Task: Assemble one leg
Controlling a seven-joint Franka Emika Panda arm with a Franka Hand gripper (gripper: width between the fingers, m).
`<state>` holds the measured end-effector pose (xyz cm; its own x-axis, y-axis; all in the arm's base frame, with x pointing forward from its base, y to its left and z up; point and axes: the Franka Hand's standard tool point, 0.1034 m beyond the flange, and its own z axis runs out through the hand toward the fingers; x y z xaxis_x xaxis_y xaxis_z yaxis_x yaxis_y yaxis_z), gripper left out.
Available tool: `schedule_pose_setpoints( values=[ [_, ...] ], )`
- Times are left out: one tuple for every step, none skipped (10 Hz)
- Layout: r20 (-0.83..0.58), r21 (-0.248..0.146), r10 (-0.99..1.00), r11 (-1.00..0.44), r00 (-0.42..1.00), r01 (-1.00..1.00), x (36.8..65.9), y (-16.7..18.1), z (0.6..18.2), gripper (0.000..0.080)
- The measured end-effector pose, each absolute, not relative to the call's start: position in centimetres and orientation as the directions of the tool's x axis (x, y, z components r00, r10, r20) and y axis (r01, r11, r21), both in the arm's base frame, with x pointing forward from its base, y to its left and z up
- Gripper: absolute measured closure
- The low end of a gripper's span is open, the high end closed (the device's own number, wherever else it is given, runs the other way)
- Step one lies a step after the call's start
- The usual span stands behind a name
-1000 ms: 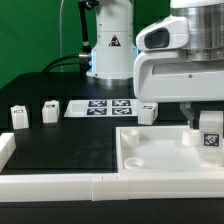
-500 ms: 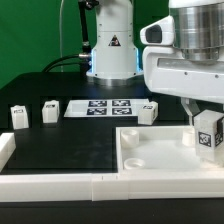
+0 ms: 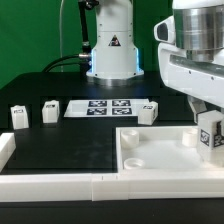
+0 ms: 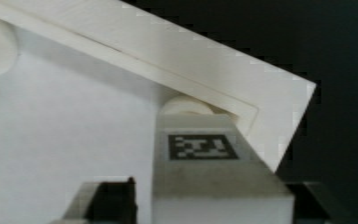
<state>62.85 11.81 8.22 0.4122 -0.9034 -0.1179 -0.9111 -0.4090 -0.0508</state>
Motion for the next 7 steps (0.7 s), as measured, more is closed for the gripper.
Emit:
schedule_pose_setpoints(
  values=[
    [-0.118, -0.051, -0.903, -0.41, 0.413, -0.911, 62.85, 11.88, 8.22, 0.0257],
    [-0.115, -0.058, -0.88, -0.456, 0.46, -0.888, 62.77, 11.93, 8.23, 0.017],
    [-0.102, -0.075, -0.787, -0.604, 0.609, -0.793, 62.75, 11.81, 8.19, 0.017],
    [-0.089, -0.09, -0.681, -0.722, 0.727, -0.686, 62.75, 11.78, 8.18, 0.0153],
    [-0.074, -0.101, -0.559, -0.82, 0.826, -0.563, 62.71, 11.76, 8.08, 0.0153],
    [-0.061, -0.109, -0.433, -0.893, 0.899, -0.437, 62.71, 11.77, 7.96, 0.0151],
    [-0.054, -0.113, -0.341, -0.932, 0.939, -0.345, 62.75, 11.85, 7.96, 0.0151]
  ],
)
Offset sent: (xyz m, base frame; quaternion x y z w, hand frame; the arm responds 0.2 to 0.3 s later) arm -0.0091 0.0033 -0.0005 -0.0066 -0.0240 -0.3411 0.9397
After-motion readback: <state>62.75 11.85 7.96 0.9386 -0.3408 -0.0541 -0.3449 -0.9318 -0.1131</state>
